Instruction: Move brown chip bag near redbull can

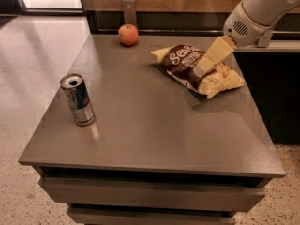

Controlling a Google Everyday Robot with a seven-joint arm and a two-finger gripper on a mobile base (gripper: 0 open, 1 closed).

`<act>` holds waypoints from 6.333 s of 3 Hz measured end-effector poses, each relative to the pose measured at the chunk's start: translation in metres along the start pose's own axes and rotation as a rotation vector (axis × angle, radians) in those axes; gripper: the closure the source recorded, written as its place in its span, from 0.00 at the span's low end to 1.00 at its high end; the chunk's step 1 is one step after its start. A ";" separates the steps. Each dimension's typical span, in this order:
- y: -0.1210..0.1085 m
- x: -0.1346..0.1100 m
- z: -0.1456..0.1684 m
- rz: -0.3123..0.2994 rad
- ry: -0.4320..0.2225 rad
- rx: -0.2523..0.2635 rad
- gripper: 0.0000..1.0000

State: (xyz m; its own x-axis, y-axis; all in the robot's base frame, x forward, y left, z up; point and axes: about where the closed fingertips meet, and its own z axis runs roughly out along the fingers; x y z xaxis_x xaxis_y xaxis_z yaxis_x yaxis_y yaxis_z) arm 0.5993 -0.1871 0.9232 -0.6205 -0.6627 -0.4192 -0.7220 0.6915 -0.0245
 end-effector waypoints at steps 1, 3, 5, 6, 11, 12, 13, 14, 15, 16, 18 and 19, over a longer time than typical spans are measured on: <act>-0.021 -0.019 0.029 0.039 -0.012 -0.029 0.00; -0.025 -0.033 0.086 0.018 0.019 -0.140 0.18; -0.024 -0.024 0.101 0.026 0.043 -0.183 0.64; -0.024 -0.026 0.096 0.026 0.044 -0.183 0.87; -0.024 -0.029 0.090 0.025 0.044 -0.182 1.00; -0.024 -0.029 0.090 0.025 0.043 -0.182 1.00; -0.024 -0.029 0.090 0.025 0.043 -0.182 1.00; -0.024 -0.030 0.091 0.025 0.042 -0.182 0.82; -0.024 -0.030 0.090 0.025 0.042 -0.182 0.59; -0.024 -0.031 0.092 0.020 0.044 -0.182 0.34; -0.022 -0.030 0.096 0.013 0.046 -0.181 0.00; -0.020 -0.029 0.100 0.010 0.049 -0.184 0.00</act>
Offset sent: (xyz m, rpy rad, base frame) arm 0.0836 0.0350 -0.0622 0.0952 0.1097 0.0502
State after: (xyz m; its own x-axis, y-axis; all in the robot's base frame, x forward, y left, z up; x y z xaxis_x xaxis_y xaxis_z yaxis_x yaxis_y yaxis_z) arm 0.6622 -0.1529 0.8452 -0.6390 -0.6723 -0.3739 -0.7566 0.6371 0.1474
